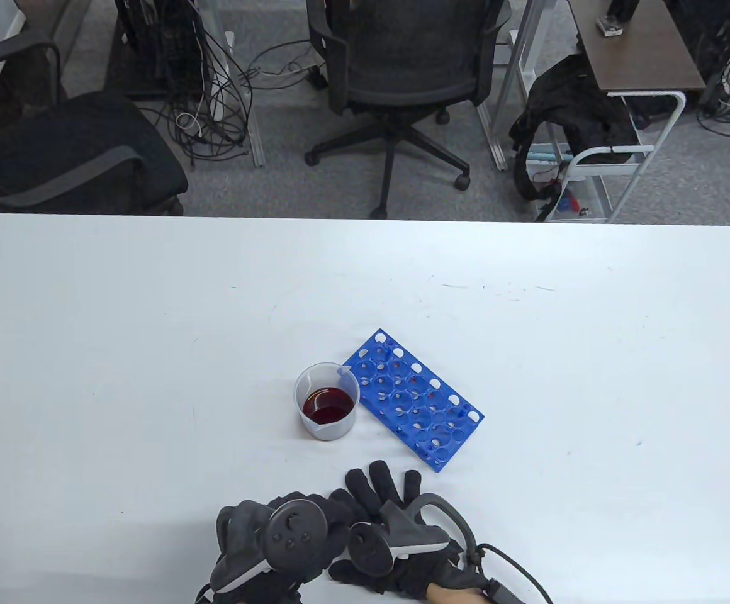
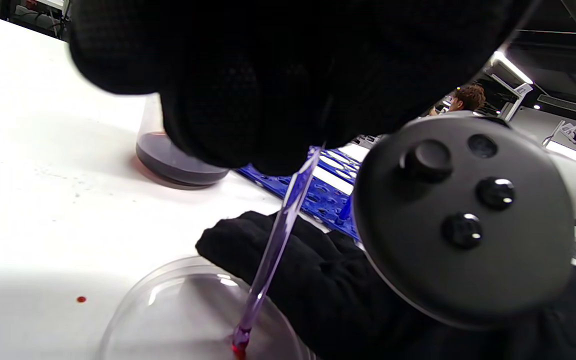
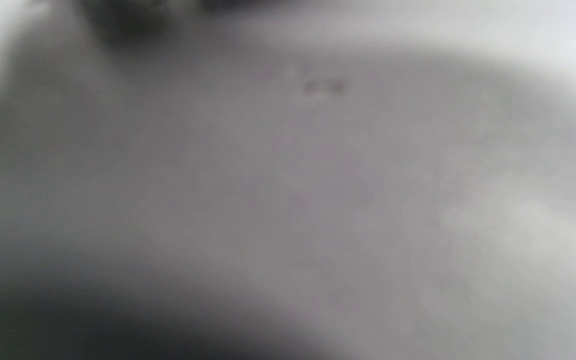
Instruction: Dip glass rod and spread liquid on culture dish
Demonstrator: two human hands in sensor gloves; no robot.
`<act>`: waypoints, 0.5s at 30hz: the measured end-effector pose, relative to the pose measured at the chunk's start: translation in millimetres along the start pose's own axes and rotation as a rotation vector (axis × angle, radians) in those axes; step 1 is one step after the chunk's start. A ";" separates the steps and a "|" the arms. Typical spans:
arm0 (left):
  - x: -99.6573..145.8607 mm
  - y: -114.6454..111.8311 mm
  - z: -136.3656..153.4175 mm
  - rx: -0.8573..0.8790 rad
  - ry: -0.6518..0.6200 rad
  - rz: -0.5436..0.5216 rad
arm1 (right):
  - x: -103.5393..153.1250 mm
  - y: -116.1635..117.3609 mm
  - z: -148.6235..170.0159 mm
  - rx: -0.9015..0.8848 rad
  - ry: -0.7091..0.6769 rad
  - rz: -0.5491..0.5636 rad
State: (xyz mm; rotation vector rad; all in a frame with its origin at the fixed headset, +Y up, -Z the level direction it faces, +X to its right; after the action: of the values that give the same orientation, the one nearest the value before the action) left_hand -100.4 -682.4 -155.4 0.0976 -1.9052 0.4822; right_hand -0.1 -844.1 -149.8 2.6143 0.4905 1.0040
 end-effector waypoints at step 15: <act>1.3 3.6 1.3 -0.033 0.028 -0.033 | 0.0 0.0 0.0 0.000 0.000 0.000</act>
State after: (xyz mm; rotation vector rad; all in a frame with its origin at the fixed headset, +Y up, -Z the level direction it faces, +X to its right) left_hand -103.1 -679.4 -155.6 0.1003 -1.8801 0.4279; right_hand -0.1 -844.1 -149.8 2.6143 0.4905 1.0040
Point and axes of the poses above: the tracker on the back of each hand, its own z axis roughly to the little-finger side, its own x axis roughly from the fingertips to the wrist, y = z × x, the point moved 5 cm from there along -x, roughly from the wrist to the fingertips, and after that the axes turned 6 degrees about z, right-handed, at the moved point
